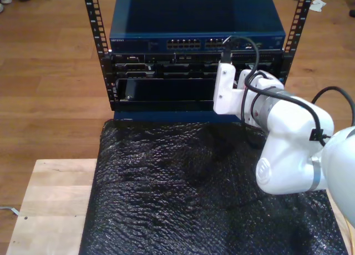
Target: Grab the cable and plug it in
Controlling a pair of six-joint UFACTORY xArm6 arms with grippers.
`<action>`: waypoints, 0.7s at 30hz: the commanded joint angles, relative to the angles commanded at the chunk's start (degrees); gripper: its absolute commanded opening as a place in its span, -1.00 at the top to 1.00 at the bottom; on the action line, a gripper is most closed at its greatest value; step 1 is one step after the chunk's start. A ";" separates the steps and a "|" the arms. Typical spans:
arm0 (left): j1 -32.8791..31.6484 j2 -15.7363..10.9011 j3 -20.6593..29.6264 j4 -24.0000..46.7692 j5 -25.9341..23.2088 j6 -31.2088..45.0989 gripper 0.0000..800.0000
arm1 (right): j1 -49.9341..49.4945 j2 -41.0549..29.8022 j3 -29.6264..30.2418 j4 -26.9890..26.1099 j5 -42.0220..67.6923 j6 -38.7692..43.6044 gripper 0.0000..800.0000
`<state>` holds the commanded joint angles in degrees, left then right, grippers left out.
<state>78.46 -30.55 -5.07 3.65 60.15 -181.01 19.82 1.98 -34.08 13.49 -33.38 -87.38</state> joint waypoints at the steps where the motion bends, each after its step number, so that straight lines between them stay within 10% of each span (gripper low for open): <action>1: 0.00 0.00 -0.09 0.00 0.00 0.00 -1.00 | 0.00 0.26 -0.09 0.00 -1.93 -0.09 1.00; 21: 0.00 0.00 0.00 0.00 0.00 0.00 -1.00 | 2.81 0.53 6.68 0.35 -18.73 -4.75 1.00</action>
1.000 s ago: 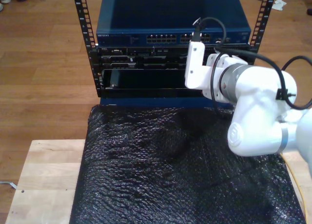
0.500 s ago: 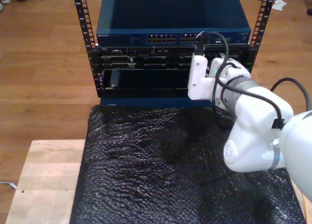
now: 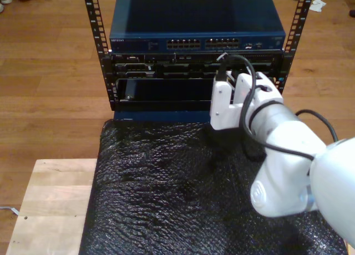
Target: Grab the cable and plug it in
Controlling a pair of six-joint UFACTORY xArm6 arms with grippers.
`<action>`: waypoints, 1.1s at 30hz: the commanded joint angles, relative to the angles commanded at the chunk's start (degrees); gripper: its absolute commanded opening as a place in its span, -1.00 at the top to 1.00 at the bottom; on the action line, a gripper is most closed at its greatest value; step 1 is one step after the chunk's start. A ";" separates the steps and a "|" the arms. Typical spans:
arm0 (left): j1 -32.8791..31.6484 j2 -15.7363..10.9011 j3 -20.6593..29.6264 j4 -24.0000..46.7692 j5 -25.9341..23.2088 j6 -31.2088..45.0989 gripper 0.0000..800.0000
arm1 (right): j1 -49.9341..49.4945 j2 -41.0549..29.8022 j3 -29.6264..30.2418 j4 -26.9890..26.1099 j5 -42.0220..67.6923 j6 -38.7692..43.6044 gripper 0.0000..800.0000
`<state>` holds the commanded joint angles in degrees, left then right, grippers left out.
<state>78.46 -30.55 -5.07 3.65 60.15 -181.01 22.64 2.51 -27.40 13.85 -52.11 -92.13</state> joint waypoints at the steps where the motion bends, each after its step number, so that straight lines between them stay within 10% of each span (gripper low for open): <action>1: 0.00 0.00 0.00 0.00 0.00 0.00 -1.00 | 0.00 -0.44 0.62 0.00 0.00 0.00 1.00; 33: 0.00 0.00 0.00 0.00 0.00 0.00 -1.00 | -0.62 -2.81 -3.87 -3.43 10.99 0.18 1.00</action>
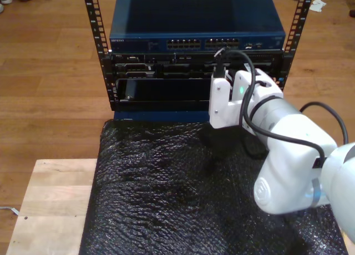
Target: Grab the cable and plug it in
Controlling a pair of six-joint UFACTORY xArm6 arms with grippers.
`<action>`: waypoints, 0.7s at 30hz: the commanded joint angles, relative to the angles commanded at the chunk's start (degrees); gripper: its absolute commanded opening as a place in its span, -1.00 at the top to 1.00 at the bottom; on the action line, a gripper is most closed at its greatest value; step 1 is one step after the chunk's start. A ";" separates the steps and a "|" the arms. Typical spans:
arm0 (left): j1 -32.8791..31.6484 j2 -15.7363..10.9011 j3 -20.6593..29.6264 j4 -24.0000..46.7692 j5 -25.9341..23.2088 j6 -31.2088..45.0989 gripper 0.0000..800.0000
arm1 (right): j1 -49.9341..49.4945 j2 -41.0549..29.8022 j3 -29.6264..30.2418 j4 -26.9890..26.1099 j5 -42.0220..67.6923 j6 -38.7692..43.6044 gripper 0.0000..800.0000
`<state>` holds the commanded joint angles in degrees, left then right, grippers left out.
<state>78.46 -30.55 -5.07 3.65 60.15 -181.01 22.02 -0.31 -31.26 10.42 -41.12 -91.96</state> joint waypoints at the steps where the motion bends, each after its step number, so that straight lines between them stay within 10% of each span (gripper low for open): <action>1: 0.00 0.00 -0.09 0.00 0.00 0.00 -1.00 | -0.18 -0.09 -0.18 -0.18 1.32 0.00 1.00; 21: 0.00 0.00 -0.09 0.00 0.00 0.00 -1.00 | -2.37 1.05 -0.70 0.18 -4.92 -0.18 1.00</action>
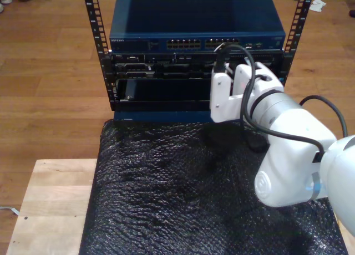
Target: Grab the cable and plug it in
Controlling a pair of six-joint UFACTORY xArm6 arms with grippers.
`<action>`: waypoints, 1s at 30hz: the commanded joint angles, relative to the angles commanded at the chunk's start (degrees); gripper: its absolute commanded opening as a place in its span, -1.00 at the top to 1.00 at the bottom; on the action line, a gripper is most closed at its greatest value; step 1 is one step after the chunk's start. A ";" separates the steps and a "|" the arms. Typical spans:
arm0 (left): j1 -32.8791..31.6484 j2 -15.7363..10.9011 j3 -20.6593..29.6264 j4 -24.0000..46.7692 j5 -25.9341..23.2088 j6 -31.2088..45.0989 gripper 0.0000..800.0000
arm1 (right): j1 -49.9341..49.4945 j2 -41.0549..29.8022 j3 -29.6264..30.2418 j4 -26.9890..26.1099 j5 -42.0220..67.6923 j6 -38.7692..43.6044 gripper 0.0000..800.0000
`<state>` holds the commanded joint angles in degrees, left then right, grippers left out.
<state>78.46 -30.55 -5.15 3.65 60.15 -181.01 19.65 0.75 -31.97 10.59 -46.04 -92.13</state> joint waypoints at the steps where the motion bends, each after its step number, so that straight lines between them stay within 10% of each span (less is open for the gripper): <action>1: 0.00 0.00 0.00 0.00 0.00 0.00 -1.00 | -0.09 0.09 -0.18 0.09 0.00 0.09 1.00; 30: 0.00 0.00 0.00 0.00 0.00 0.00 -1.00 | -2.46 15.82 -6.68 1.14 -23.65 -1.49 1.00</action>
<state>78.46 -30.55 -5.15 3.65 60.15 -181.01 17.19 16.57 -38.65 11.74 -69.69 -93.63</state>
